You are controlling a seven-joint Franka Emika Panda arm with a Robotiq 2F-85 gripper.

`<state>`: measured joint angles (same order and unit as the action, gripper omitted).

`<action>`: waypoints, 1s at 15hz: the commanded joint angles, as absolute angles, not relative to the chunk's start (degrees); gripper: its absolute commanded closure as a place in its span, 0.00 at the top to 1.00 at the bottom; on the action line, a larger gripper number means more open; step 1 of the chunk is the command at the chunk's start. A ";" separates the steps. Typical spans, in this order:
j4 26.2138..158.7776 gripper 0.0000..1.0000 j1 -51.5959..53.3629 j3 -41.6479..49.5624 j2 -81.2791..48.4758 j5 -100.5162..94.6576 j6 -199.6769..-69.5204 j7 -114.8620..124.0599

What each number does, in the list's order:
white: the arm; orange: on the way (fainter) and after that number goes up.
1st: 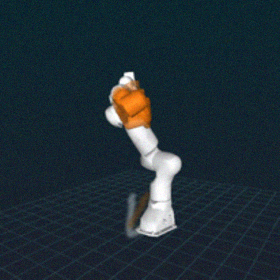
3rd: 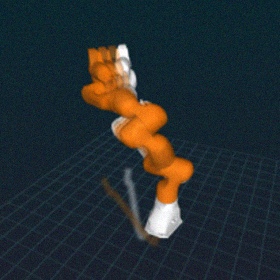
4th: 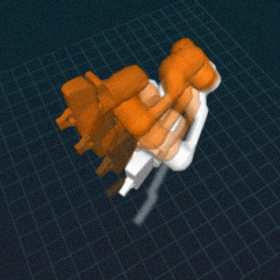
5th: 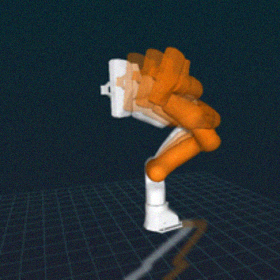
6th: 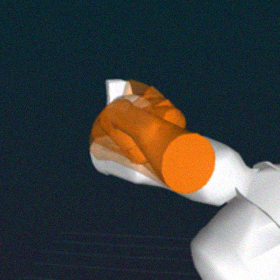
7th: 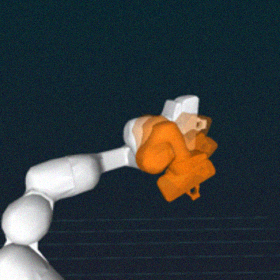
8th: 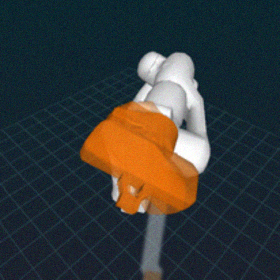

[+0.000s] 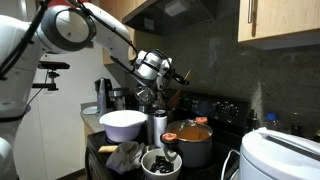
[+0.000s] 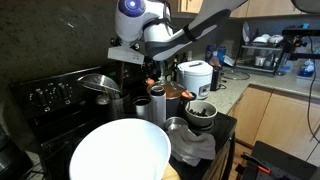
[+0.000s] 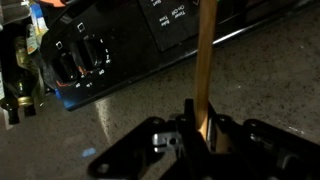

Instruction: Use the wooden spatula to mix the contents of the bowl and put it back

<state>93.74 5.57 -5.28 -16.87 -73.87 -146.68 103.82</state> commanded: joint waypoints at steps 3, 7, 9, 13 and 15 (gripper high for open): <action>95.65 0.03 6.37 -6.01 -16.63 -74.60 -147.99 104.59; 97.57 0.37 8.06 -5.82 -15.89 -76.87 -147.13 105.83; 97.67 0.45 8.28 -5.46 -15.95 -78.22 -147.19 105.93; 97.77 0.74 8.23 -5.35 -15.30 -79.50 -146.46 106.21; 97.83 0.89 8.26 -5.35 -14.64 -78.96 -145.76 105.74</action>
<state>96.16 8.03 -5.61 -17.04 -78.04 -146.80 104.13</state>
